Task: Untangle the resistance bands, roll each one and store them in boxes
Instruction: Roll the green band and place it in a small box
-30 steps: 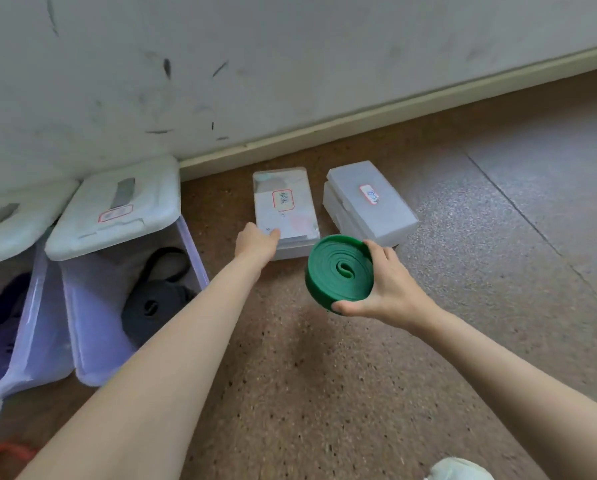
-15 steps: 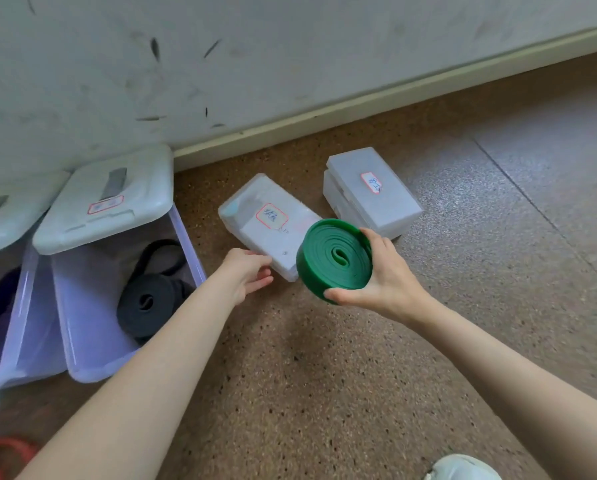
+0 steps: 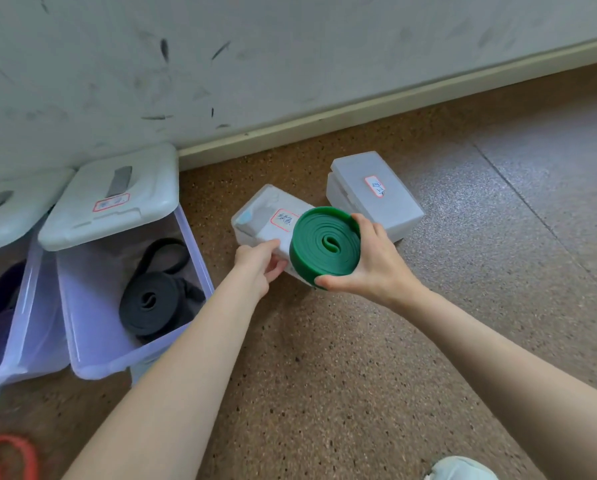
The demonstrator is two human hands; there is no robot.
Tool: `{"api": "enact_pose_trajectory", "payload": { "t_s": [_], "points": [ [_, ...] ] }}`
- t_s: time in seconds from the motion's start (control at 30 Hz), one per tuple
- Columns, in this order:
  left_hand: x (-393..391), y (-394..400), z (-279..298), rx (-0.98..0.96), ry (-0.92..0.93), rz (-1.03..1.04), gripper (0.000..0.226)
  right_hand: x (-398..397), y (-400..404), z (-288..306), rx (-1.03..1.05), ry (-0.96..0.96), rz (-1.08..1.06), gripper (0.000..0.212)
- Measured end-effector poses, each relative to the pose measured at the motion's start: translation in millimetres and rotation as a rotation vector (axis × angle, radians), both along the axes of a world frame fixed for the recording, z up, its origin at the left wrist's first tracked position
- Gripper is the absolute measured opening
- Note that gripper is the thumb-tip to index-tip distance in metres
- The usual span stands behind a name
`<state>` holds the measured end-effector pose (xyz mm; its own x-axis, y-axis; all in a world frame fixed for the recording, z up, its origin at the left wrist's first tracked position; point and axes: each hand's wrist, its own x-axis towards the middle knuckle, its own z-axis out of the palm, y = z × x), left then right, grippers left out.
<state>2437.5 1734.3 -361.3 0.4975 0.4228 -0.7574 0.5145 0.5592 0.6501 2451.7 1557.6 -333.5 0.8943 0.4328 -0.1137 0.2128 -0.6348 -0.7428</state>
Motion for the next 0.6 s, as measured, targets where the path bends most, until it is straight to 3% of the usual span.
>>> {"api": "enact_pose_trajectory", "payload": {
  "t_s": [0.6],
  "points": [
    [-84.2, -29.2, 37.2, -0.107, 0.12, 0.235, 0.059, -46.6, -38.3, 34.2, -0.504, -0.156, 0.366, 0.112]
  ]
}}
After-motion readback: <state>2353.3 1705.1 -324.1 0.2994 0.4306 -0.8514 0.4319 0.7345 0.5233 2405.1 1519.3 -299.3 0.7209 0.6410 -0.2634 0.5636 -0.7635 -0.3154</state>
